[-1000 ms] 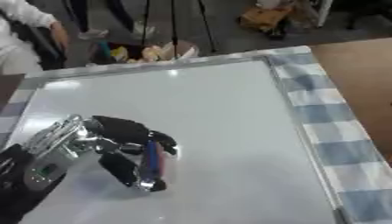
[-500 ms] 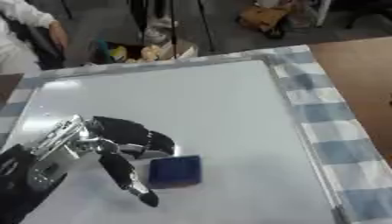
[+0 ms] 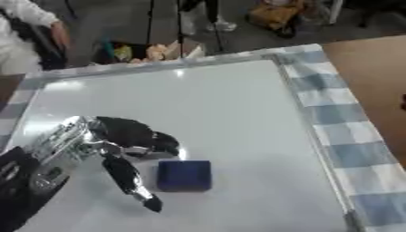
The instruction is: Wipe the whiteboard clean with a brush.
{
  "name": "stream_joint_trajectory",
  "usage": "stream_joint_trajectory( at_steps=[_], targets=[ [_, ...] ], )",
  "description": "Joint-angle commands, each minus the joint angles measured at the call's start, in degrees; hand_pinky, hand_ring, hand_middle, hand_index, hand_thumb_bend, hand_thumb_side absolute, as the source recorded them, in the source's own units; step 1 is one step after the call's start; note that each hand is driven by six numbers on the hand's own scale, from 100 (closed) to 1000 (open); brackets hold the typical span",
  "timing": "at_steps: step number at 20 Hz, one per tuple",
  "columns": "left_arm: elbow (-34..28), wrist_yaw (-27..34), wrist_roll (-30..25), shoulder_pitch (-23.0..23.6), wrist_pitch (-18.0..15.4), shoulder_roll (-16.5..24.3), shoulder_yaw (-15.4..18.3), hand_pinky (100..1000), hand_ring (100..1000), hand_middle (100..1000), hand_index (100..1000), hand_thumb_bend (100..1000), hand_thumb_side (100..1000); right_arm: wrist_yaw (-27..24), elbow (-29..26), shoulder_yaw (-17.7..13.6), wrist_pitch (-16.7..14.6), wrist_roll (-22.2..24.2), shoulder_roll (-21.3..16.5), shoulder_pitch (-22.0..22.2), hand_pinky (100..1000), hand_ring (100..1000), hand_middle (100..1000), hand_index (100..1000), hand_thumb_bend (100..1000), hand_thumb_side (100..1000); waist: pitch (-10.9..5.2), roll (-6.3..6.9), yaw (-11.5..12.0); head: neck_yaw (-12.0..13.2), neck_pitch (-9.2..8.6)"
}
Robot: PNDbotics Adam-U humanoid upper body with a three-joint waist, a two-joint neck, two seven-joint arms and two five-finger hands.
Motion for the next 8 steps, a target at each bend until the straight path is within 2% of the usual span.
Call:
stream_joint_trajectory(
  at_steps=[1, 2, 3, 4, 5, 6, 8],
  targets=[
    [-2.3, -0.9, -2.2, -1.0, -2.0, 0.8, 1.6, 871, 1000, 1000, 1000, 702, 956, 0.0, -0.9, -0.1, -0.1, 0.3, -1.5, -0.3, 785, 813, 681, 860, 100, 993, -0.89, -0.43, 0.1, -0.2, 0.22],
    [-3.2, -1.2, -2.1, -1.2, -1.8, 1.0, 1.9, 864, 1000, 1000, 1000, 635, 953, 0.1, -0.9, -0.1, -0.1, 0.2, -1.5, -0.3, 785, 813, 681, 860, 100, 993, -0.9, -0.46, 0.2, -0.2, 0.29],
    [-4.2, -1.6, -1.9, -1.2, -1.7, 1.0, 2.2, 863, 1000, 1000, 1000, 628, 952, 0.1, -0.9, -0.1, -0.1, 0.2, -1.5, -0.2, 785, 813, 681, 860, 100, 993, -0.9, -0.51, 0.2, -0.1, 0.36],
    [-5.3, -2.0, -1.5, -1.2, -1.4, 1.2, 2.6, 852, 996, 1000, 1000, 571, 962, 0.1, -0.9, -0.1, -0.1, 0.1, -1.5, -0.2, 785, 812, 681, 859, 100, 994, -0.94, -0.59, 0.3, -0.1, 0.45],
    [-6.4, -2.3, -1.0, -1.2, -1.2, 1.4, 3.0, 849, 994, 1000, 1000, 559, 969, 0.1, -0.9, -0.1, -0.2, 0.0, -1.5, -0.2, 785, 812, 681, 859, 100, 994, -0.97, -0.65, 0.4, 0.0, 0.56],
    [-7.6, -2.4, -0.4, -1.1, -1.0, 1.7, 3.3, 825, 977, 972, 1000, 492, 1000, 0.1, -0.9, -0.1, -0.3, -0.1, -1.6, -0.1, 784, 812, 682, 859, 100, 994, -1.01, -0.7, 0.5, 0.0, 0.65],
    [-10.0, -1.7, 1.0, -1.0, 0.0, 2.1, 4.8, 804, 963, 955, 1000, 431, 1000, 0.0, -0.9, -0.4, -0.8, -0.6, -1.9, 0.2, 784, 811, 684, 858, 100, 995, -1.21, -0.93, 0.9, 0.2, 1.04]
  ],
)
